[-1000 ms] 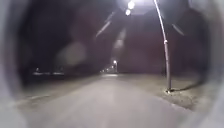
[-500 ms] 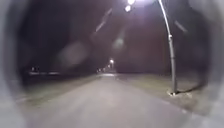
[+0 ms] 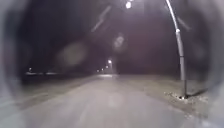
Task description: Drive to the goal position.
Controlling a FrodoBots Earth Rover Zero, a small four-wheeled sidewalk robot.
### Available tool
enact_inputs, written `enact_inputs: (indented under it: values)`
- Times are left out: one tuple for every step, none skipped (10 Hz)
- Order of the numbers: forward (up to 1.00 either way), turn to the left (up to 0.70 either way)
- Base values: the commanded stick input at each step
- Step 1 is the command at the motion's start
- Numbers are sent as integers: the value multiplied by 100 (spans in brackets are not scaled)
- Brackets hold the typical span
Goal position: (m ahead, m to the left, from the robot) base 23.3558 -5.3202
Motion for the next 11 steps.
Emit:
enact_inputs:
  values:
    - [85,-3]
    - [85,-3]
    - [85,-3]
    - [85,-3]
    - [85,-3]
    - [85,-3]
    - [85,-3]
    - [85,-2]
    - [85,1]
    - [85,21]
    - [85,23]
